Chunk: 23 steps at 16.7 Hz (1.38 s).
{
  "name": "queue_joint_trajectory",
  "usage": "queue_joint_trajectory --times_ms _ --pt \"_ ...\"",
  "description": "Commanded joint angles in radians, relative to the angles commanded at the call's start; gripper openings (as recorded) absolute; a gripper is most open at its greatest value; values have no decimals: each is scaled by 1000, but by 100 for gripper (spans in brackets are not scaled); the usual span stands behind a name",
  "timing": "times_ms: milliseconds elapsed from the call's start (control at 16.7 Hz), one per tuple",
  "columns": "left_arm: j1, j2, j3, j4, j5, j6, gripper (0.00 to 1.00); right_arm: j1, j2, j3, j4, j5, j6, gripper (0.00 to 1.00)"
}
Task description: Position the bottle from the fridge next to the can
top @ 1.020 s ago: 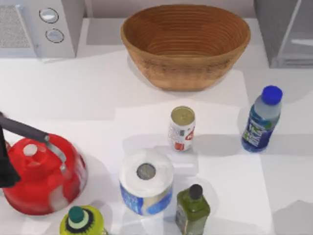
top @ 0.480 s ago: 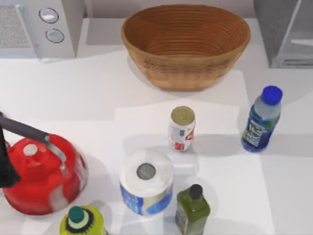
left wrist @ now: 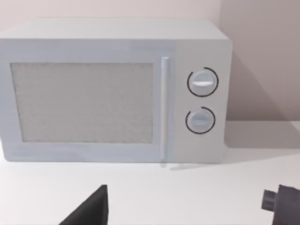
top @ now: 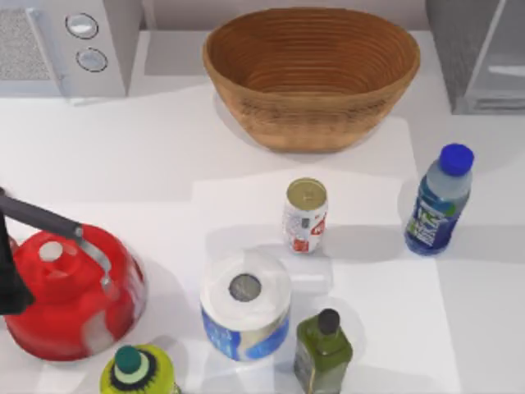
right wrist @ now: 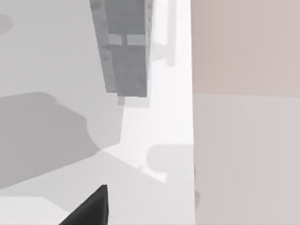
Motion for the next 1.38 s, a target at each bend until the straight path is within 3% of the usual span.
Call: queue_joint_trajectory --times_ms 240,420,600,1080,1380 --pt "0 0 0 0 0 0 100 27 0 -4 31 3 33 100" --pt "0 0 0 0 0 0 100 110 6 -5 143 16 158 100" --pt "0 0 0 0 0 0 100 241 13 -8 317 42 375 100" --pt "0 0 0 0 0 0 100 672 19 -20 902 132 1122 100" --pt "0 0 0 0 0 0 100 857 15 -28 1141 170 1373 100"
